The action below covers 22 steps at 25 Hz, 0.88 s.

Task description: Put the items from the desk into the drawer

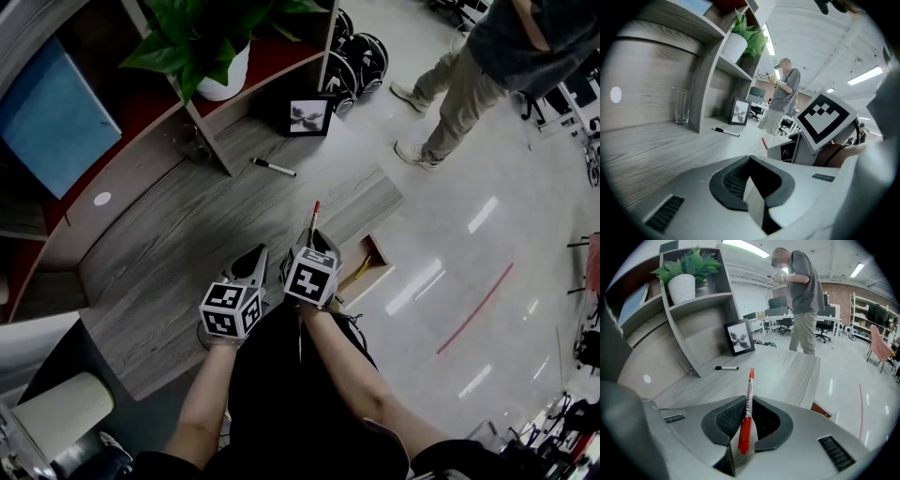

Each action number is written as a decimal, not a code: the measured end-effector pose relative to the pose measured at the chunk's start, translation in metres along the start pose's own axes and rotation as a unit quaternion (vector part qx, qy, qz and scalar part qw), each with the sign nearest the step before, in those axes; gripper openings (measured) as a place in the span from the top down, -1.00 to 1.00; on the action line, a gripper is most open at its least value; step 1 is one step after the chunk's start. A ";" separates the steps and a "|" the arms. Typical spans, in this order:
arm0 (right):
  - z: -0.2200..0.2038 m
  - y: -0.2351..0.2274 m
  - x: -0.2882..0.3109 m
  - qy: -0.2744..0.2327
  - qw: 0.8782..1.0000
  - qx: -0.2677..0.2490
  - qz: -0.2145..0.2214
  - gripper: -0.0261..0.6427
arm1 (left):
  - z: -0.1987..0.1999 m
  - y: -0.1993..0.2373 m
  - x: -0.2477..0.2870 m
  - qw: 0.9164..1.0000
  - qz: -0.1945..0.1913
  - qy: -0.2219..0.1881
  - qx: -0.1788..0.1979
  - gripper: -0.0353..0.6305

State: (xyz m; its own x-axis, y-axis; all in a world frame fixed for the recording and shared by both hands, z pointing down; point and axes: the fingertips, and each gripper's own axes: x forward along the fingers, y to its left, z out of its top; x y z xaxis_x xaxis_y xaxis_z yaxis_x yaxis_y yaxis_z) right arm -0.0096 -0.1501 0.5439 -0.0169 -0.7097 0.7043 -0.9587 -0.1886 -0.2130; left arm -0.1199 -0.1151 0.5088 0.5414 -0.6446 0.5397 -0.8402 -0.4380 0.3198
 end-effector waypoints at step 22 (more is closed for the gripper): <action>0.000 -0.169 -0.037 -0.034 0.998 0.029 -0.053 0.82 | -0.033 -0.143 0.074 0.995 -0.086 0.013 0.043 0.89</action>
State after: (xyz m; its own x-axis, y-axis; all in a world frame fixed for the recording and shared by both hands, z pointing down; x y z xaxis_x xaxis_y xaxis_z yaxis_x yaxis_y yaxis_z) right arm 0.1527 -0.0920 0.5539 0.1043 -0.7284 0.6772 -0.9358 -0.3025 -0.1812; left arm 0.0393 -0.0796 0.5287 0.6755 -0.5393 0.5028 -0.7284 -0.5939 0.3416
